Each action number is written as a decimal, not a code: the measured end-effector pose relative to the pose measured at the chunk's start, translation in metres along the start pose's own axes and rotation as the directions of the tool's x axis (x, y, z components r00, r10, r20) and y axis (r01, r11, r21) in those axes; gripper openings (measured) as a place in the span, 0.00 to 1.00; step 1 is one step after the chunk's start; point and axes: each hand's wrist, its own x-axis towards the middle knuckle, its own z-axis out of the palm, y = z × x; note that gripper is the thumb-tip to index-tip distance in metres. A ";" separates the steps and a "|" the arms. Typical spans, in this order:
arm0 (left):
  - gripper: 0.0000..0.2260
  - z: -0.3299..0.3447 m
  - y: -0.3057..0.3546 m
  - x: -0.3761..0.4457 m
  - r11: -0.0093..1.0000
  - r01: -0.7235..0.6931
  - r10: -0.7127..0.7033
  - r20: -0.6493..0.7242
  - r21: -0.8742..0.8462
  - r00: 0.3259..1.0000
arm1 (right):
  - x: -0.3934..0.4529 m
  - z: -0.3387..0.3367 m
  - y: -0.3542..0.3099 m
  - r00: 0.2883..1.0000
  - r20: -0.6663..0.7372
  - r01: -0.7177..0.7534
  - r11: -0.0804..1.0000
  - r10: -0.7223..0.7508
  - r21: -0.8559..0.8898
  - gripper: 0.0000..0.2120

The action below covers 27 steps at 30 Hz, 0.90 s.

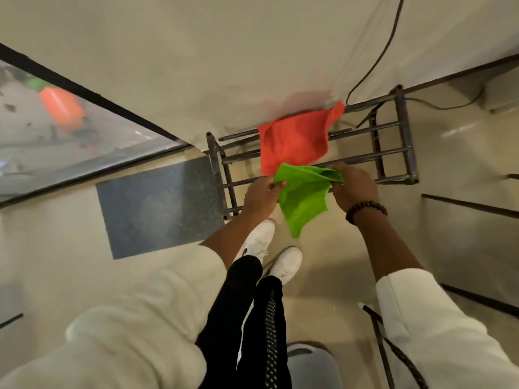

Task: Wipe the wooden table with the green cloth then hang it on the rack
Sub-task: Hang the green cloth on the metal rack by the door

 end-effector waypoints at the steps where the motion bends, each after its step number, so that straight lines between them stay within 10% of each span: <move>1: 0.19 0.003 -0.001 0.014 1.000 -0.012 0.012 -0.047 0.005 0.999 | 0.013 0.002 -0.001 0.999 -0.043 0.007 1.000 -0.006 0.025 0.16; 9: 0.09 0.020 -0.017 0.060 0.952 0.229 -0.217 0.080 -0.201 0.973 | 0.055 0.056 0.013 0.999 0.017 -0.037 0.982 0.034 0.183 0.16; 19: 0.25 0.049 -0.061 0.073 0.955 0.293 -0.276 0.233 -0.041 0.932 | 0.057 0.093 0.037 0.951 0.274 -0.182 0.976 0.144 0.118 0.24; 27: 0.16 0.033 -0.039 0.050 0.962 0.000 -0.087 0.309 0.271 0.947 | 0.035 0.070 0.022 0.949 0.282 -0.170 0.983 0.144 0.073 0.21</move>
